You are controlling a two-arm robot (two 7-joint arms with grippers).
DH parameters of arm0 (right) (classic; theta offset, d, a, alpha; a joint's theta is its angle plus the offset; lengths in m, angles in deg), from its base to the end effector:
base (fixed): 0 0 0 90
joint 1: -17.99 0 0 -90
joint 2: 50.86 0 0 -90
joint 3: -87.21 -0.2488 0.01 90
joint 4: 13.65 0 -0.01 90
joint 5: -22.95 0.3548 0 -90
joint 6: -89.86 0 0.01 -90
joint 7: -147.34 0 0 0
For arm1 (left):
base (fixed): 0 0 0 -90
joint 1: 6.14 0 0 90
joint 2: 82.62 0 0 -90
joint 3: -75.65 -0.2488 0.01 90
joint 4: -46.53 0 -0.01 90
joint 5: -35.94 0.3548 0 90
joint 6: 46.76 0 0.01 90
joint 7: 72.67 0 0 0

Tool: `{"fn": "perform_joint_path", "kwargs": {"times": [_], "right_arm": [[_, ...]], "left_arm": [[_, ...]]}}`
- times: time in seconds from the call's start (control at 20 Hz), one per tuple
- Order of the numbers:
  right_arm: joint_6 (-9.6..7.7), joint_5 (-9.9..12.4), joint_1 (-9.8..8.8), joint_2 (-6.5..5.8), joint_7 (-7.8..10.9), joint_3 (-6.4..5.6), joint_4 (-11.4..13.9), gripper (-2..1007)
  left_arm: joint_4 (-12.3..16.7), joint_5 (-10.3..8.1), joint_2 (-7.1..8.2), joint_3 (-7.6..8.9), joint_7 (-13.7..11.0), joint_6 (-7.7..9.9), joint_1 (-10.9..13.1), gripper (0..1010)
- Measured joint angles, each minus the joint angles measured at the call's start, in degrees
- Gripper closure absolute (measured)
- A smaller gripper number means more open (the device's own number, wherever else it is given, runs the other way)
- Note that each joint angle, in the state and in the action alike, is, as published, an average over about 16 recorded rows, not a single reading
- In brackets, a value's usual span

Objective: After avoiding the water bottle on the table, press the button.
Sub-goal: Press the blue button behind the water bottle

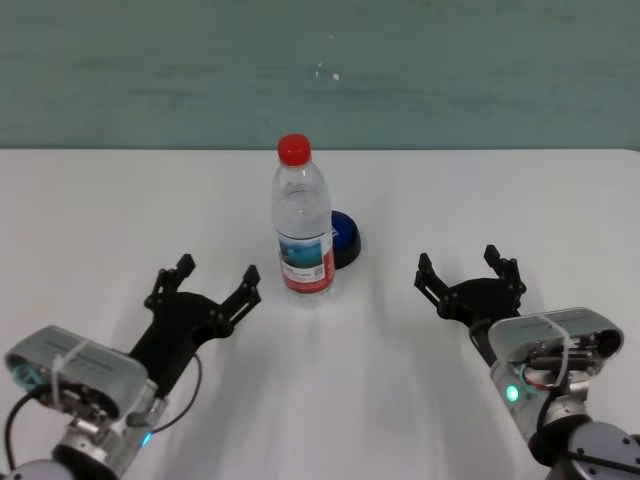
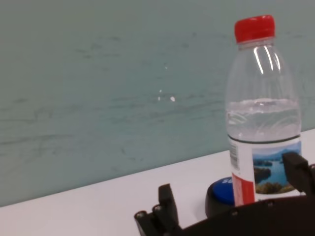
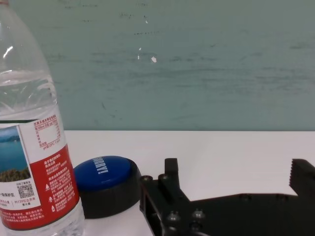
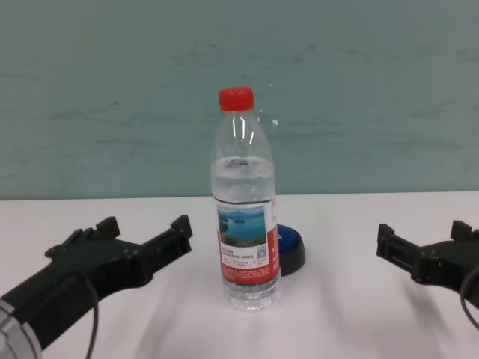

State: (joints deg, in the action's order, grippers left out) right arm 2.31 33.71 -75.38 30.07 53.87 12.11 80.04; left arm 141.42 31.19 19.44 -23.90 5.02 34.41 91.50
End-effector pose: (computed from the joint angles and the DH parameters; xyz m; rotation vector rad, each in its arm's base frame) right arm 0.3469 0.0580 -0.2680 0.0397 0.0385 -1.3661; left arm 0.3345 -0.0133 -0.2811 0.0235 -0.1283 1.1614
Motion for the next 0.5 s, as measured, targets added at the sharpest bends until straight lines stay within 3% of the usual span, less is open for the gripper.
{"fn": "perform_joint_path", "kwargs": {"times": [0.5], "right_arm": [[0.0,0.0,0.0,0.0,0.0,0.0,0.0,1]], "left_arm": [[-1.2,0.28,-0.22,-0.91,0.0,0.11,-1.0,0]]}}
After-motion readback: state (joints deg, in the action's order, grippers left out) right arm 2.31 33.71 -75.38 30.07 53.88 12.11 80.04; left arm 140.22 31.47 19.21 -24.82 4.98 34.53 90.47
